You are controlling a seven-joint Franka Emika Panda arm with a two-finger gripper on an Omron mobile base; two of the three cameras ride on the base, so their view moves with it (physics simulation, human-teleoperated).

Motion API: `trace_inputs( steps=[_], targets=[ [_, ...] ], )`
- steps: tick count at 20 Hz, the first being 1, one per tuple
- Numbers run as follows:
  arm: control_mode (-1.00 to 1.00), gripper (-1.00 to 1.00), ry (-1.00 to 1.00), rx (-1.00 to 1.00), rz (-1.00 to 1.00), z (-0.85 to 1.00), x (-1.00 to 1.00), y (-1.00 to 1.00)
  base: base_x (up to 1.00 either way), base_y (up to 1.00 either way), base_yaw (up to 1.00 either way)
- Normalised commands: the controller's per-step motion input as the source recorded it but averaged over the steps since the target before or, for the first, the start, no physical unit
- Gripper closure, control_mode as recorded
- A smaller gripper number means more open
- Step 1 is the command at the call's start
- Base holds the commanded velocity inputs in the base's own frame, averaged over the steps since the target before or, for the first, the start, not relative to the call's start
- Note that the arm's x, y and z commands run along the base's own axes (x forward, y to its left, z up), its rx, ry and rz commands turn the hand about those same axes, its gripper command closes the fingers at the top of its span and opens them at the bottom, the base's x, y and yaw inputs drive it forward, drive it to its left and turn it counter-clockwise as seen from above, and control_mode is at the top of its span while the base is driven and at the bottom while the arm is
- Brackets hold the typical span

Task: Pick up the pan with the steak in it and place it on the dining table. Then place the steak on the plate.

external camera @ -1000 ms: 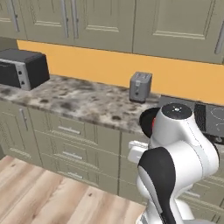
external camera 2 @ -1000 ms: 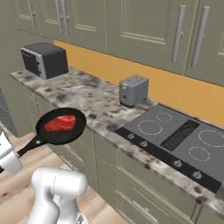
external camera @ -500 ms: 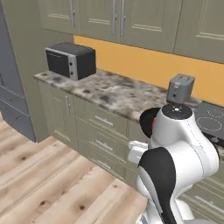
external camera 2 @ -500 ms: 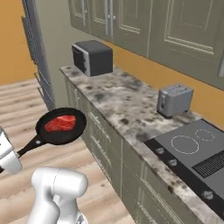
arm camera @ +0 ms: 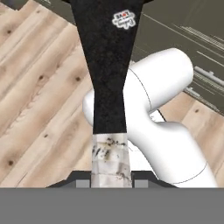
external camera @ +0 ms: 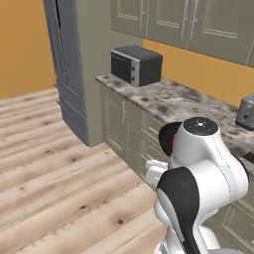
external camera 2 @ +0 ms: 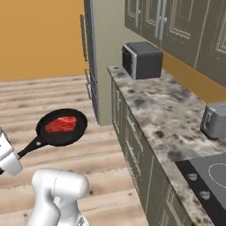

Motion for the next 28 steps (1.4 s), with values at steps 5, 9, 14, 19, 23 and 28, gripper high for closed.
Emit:
trace_inputs(
  steps=[5, 9, 14, 19, 23, 28],
  targets=[
    [1.00, 1.00, 0.00, 0.00, 0.00, 0.00, 0.00, 0.00, 0.00, 0.00, 0.50],
    [1.00, 1.00, 0.00, 0.00, 0.00, 0.00, 0.00, 0.00, 0.00, 0.00, 0.50],
    [1.00, 1.00, 0.00, 0.00, 0.00, 0.00, 0.00, 0.00, 0.00, 0.00, 0.50],
    [1.00, 1.00, 0.00, 0.00, 0.00, 0.00, 0.00, 0.00, 0.00, 0.00, 0.50],
    [1.00, 1.00, 0.00, 0.00, 0.00, 0.00, 0.00, 0.00, 0.00, 0.00, 0.50],
    [1.00, 1.00, 0.00, 0.00, 0.00, 0.00, 0.00, 0.00, 0.00, 0.00, 0.50]
  ],
)
